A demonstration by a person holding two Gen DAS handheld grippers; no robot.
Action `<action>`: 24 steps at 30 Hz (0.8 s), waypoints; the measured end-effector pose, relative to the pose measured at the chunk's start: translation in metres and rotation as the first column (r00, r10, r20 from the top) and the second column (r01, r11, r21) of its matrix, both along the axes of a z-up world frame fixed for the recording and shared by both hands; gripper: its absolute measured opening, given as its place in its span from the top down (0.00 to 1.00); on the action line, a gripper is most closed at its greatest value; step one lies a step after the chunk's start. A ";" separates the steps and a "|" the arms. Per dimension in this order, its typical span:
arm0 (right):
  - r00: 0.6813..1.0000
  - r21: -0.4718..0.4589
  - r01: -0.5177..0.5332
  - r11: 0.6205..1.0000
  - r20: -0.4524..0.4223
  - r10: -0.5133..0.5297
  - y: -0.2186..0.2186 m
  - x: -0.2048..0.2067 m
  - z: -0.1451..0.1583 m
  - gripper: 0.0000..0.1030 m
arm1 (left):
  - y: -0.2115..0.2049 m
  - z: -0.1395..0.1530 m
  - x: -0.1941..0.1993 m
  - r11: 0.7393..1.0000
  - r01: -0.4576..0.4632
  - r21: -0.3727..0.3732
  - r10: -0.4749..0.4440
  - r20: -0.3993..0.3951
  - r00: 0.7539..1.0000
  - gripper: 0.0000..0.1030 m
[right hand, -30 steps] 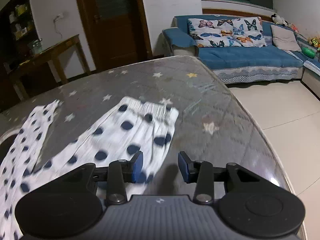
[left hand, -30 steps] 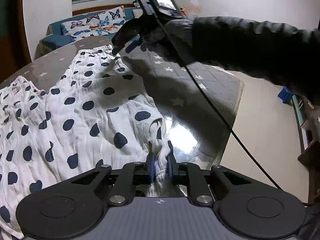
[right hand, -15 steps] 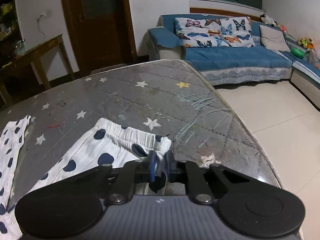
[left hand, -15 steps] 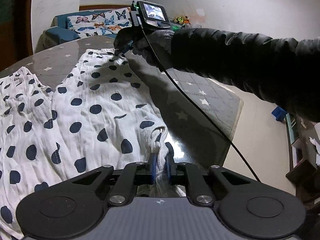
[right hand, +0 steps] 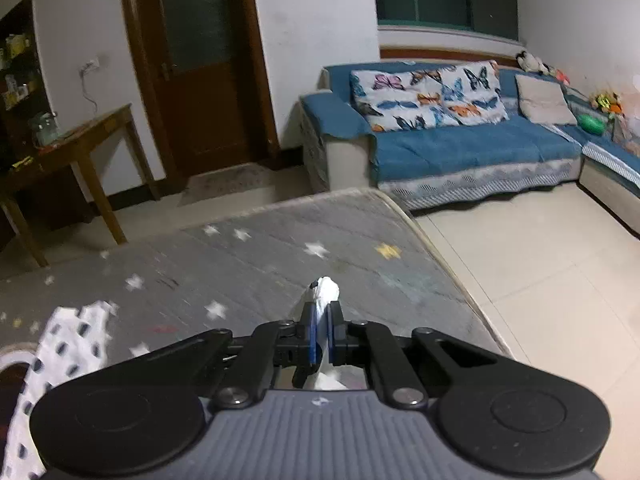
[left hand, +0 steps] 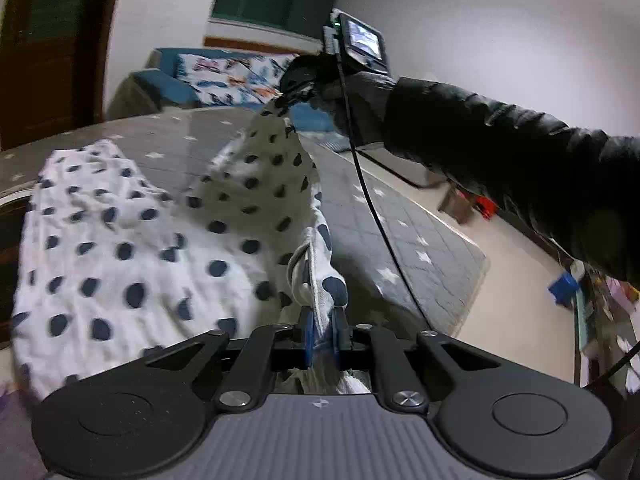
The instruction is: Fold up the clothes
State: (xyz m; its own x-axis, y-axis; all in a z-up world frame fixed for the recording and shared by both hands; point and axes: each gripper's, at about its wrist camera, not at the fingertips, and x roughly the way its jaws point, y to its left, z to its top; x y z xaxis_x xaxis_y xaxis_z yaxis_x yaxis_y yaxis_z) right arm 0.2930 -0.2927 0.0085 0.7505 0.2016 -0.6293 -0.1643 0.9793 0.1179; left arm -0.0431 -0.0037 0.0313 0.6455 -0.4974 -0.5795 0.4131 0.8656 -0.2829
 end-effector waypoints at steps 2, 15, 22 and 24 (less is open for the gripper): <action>1.000 0.004 -0.015 1.000 0.013 0.015 0.014 0.000 0.008 0.96 | 0.011 0.003 -0.005 0.999 -0.031 -0.018 0.031 0.009 0.999 0.91; 0.981 -0.036 -0.184 0.982 0.051 0.186 0.174 0.013 0.024 0.96 | 0.092 0.006 -0.028 0.955 -0.264 -0.131 0.267 -0.002 0.964 0.91; 0.962 -0.073 -0.272 0.960 0.008 0.273 0.269 0.021 -0.007 0.96 | 0.122 -0.005 -0.038 0.921 -0.354 -0.162 0.350 -0.051 0.935 0.91; 0.955 -0.080 -0.296 0.952 -0.006 0.296 0.292 0.021 -0.018 0.96 | 0.127 -0.007 -0.040 0.913 -0.375 -0.159 0.369 -0.065 0.927 0.91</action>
State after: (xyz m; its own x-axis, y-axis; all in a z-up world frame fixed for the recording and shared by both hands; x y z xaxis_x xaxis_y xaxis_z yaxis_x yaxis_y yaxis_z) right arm 0.3142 -0.0008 -0.0095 0.6683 0.3650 -0.6482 -0.4488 0.8927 0.0400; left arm -0.0835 0.1236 0.0242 0.7846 -0.3155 -0.5338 0.0581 0.8945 -0.4433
